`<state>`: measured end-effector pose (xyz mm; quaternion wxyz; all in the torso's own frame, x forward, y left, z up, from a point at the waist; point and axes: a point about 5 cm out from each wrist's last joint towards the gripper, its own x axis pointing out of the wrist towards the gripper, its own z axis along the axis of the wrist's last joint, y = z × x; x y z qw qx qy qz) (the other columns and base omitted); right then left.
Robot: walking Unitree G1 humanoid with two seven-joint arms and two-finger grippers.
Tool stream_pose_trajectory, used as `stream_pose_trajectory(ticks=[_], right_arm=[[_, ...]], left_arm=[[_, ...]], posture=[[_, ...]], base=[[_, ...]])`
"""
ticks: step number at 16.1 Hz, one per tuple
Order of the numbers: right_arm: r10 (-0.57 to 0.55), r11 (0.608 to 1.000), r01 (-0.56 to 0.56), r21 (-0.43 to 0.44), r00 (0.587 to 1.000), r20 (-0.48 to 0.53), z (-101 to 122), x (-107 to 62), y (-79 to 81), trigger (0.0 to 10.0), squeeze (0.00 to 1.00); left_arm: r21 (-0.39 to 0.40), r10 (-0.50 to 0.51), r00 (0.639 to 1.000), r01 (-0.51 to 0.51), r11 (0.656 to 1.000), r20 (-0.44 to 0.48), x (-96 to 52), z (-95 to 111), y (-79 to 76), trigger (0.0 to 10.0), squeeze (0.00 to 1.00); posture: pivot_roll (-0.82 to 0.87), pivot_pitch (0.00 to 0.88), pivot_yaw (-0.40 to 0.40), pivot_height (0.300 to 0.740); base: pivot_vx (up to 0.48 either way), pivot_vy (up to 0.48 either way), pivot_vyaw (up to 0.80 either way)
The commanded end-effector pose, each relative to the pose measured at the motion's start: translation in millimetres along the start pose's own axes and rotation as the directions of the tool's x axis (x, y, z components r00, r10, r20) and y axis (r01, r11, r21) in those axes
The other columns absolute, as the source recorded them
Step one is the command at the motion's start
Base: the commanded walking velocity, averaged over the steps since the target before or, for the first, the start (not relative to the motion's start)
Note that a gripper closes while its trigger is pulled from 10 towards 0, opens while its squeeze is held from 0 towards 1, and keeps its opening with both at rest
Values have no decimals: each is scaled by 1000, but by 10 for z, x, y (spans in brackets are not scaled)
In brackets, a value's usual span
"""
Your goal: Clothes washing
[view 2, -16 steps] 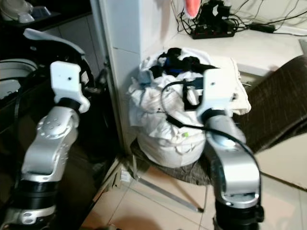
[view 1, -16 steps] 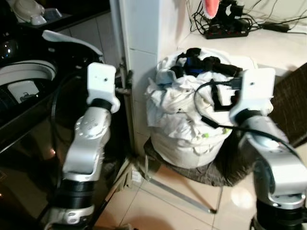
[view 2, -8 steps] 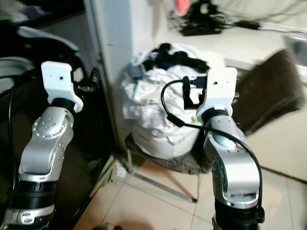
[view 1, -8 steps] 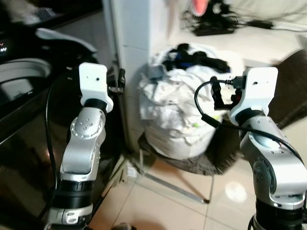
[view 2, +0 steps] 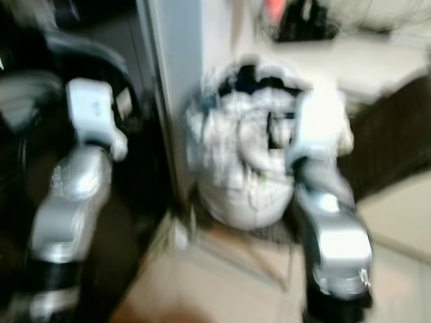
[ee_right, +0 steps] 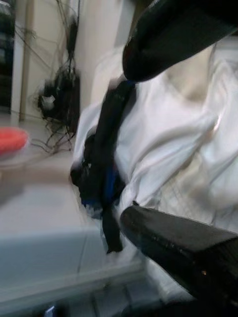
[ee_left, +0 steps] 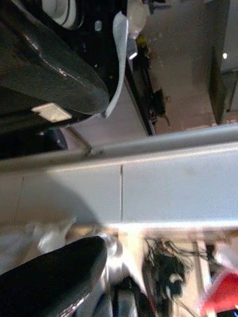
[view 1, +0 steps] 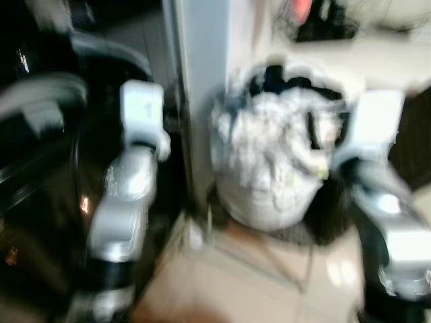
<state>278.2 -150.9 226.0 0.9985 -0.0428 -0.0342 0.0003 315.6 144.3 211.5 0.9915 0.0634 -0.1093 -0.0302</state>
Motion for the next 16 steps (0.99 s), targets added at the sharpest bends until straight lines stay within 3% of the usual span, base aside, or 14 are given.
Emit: stream_pose_trajectory(ticks=[1, 5, 11, 14, 16], right_arm=[[-44, 999, 44, -12, 999, 4, -4, -12, -112, 10000, 0], [-26, 1000, 26, -16, 1000, 11, 14, -4, -107, 10000, 0], [104, 994, -102, -28, 992, 77, 120, -14, 55, 10000, 0], [95, 992, -104, 71, 989, 113, 151, -47, 71, 10000, 0], [95, 992, -104, 74, 989, 117, 161, -61, 73, 10000, 0]], left_arm=[[-9, -28, 999, 28, 1000, 16, 26, 57, -89, 10000, 0], [-15, -25, 1000, 26, 1000, 14, 21, 56, -93, 10000, 0], [7, 16, 1000, -16, 1000, 23, -16, 69, 23, 10000, 0], [-22, 3, 1000, -2, 1000, 20, -52, 75, 60, 10000, 0], [-20, -23, 1000, 24, 1000, 20, -59, 80, 35, 10000, 0]], posture=[[-31, 0, 30, 740], [-29, 0, 25, 740], [-16, 0, 17, 740], [-14, 0, 35, 740], [-19, 0, 44, 740]], base=[[420, 0, 0], [419, 0, 0], [419, 0, 800], [242, 0, 267], [0, 0, 0]])
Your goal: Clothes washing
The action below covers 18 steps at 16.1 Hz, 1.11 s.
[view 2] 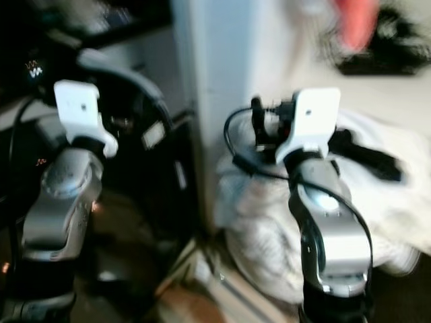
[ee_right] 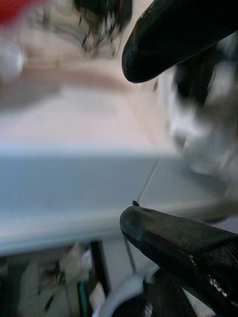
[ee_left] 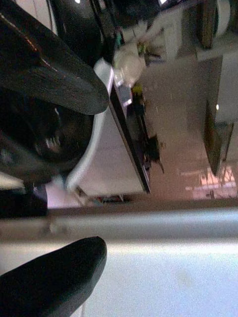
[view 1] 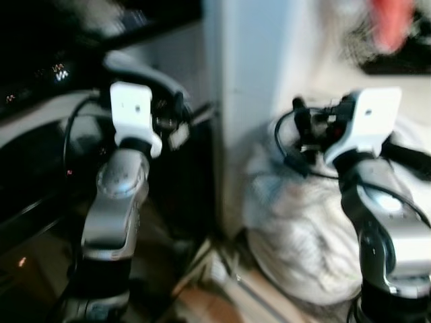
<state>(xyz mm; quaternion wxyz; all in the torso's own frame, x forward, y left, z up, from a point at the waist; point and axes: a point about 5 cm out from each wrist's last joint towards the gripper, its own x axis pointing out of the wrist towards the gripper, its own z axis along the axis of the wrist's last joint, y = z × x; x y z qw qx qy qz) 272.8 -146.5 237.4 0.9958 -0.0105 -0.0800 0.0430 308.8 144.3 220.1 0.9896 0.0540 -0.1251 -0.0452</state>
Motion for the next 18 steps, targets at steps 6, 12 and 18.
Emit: stream_pose_trajectory(ticks=[6, 12, 18], right_arm=[[-11, 999, 10, 44, 1000, 17, 59, -76, 23, 10000, 0], [-45, 999, 44, -18, 998, -31, 26, -62, -79, 10000, 0], [-30, 999, 29, -28, 998, -47, 28, -44, -87, 10000, 0]], left_arm=[[6, -81, 996, 81, 997, -21, 0, -21, -88, 10000, 0], [20, -129, 991, 130, 991, -39, 9, -47, -170, 10000, 0], [3, -103, 992, 103, 995, -67, -16, -100, -157, 10000, 0]], posture=[[-48, 0, 83, 740], [-42, 0, 66, 740], [-30, 0, 48, 740]], base=[[0, 0, 0], [0, 0, 0], [0, 0, 0]])
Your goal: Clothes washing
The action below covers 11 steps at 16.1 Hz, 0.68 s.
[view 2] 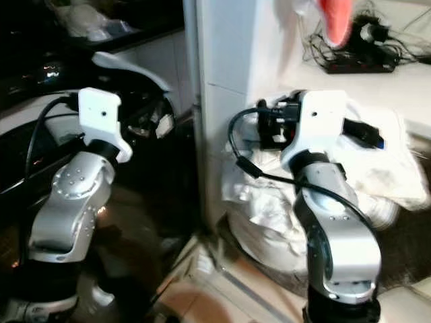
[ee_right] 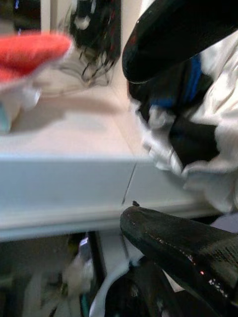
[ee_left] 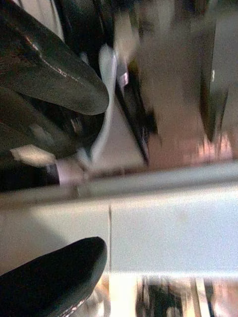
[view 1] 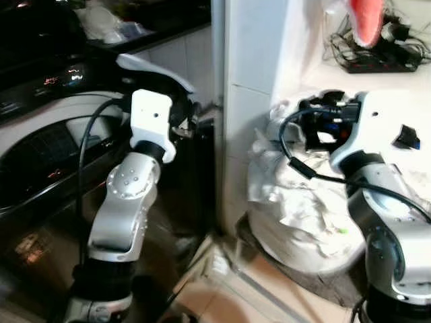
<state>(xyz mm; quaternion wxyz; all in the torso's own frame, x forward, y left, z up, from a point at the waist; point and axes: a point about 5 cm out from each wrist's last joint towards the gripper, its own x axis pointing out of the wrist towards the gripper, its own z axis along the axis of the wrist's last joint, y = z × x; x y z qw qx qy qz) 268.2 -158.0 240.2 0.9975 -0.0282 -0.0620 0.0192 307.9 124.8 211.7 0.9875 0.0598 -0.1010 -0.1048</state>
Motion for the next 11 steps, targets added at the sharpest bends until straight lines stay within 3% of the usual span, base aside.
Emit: stream_pose_trajectory(ticks=[1, 10, 11], right_arm=[[23, 1000, -23, 8, 1000, -13, -7, 9, 27, 10000, 0], [53, 999, -53, -1, 995, -80, -136, -2, 56, 10000, 0], [40, 998, -35, 45, 995, -94, -201, -8, 34, 10000, 0]], left_arm=[[7, 22, 999, -22, 1000, -28, -18, -45, 43, 10000, 0], [2, 83, 996, -83, 997, -32, -44, -72, 64, 10000, 0], [-21, 130, 990, -132, 991, -54, -68, -125, 97, 10000, 0]], posture=[[-28, 0, 44, 740], [-16, 0, -1, 740], [-9, 0, -18, 740]], base=[[0, 0, 0], [0, 0, 0], [0, 0, 0]])
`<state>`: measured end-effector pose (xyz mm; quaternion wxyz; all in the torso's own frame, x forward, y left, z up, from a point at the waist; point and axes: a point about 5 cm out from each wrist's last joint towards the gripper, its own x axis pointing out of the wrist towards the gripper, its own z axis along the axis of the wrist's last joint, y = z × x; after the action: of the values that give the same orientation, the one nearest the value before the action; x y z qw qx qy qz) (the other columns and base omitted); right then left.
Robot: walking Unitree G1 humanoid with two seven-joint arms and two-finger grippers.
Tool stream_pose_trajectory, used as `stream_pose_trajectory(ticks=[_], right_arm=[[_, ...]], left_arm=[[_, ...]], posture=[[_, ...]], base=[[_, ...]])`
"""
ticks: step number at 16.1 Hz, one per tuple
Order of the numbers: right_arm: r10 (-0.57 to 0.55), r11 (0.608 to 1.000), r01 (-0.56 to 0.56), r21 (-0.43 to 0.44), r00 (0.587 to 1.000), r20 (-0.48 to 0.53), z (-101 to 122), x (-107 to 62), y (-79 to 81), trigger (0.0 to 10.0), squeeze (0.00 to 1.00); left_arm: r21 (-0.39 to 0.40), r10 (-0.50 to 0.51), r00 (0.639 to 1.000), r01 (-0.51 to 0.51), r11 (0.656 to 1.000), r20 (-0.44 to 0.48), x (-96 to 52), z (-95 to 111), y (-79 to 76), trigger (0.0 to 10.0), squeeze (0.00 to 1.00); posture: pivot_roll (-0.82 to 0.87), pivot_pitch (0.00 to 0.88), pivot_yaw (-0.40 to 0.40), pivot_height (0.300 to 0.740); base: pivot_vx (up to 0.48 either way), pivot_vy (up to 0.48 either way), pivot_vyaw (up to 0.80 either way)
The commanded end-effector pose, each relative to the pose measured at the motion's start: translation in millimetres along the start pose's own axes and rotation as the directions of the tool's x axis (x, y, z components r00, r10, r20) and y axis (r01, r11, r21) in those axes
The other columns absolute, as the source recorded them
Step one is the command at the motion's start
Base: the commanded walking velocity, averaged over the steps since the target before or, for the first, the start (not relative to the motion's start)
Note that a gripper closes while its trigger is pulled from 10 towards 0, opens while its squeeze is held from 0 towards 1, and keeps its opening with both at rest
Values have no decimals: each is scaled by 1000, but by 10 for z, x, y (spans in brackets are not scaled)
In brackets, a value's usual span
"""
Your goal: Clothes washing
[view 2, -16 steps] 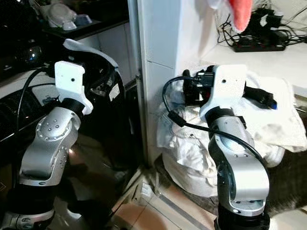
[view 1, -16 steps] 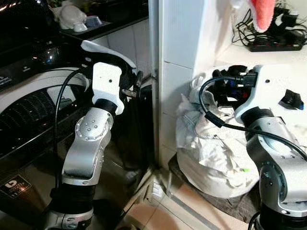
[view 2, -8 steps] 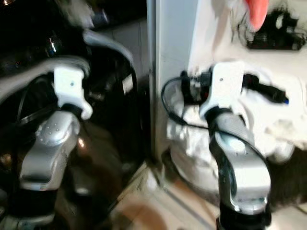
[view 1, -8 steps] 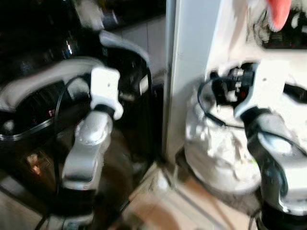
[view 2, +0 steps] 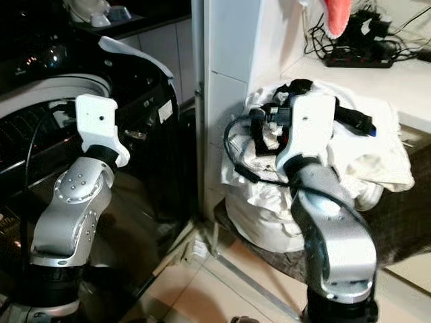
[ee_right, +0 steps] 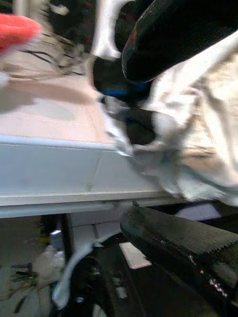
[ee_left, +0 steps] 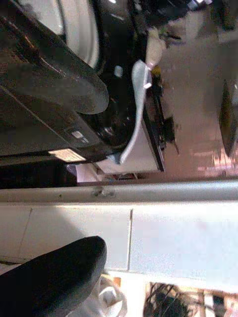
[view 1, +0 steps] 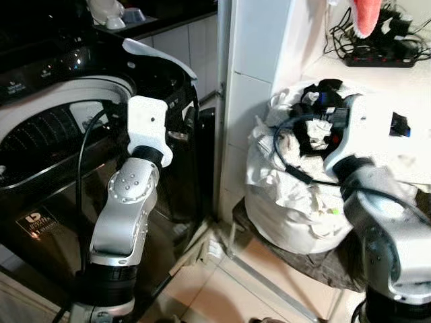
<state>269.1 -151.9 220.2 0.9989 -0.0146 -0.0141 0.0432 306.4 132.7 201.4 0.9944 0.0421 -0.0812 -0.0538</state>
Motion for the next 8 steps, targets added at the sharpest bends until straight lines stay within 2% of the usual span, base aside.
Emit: stream_pose_trajectory(ticks=[1, 2, 5, 8], right_arm=[[-11, 1000, 11, 22, 1000, 7, -30, 7, -50, 10000, 0], [1, 1000, -1, 7, 999, 32, -54, 15, -46, 10000, 0], [-27, 999, 29, -22, 997, 69, -115, 31, -59, 10000, 0], [21, 1000, -22, 6, 996, 82, -112, 59, 0, 10000, 0]], left_arm=[[-10, 62, 998, -62, 998, -22, -40, -77, 70, 10000, 0], [-8, 78, 997, -78, 997, -15, -92, -145, 92, 10000, 0], [6, 65, 997, -65, 998, 28, -169, -157, 86, 10000, 0], [12, 58, 997, -58, 998, 46, -168, -126, 101, 10000, 0]], posture=[[-4, 0, -29, 740], [3, 0, -37, 740], [25, 0, -52, 740], [33, 0, -54, 740]], base=[[0, 0, 0], [0, 0, 0], [0, 0, 0], [0, 0, 0]])
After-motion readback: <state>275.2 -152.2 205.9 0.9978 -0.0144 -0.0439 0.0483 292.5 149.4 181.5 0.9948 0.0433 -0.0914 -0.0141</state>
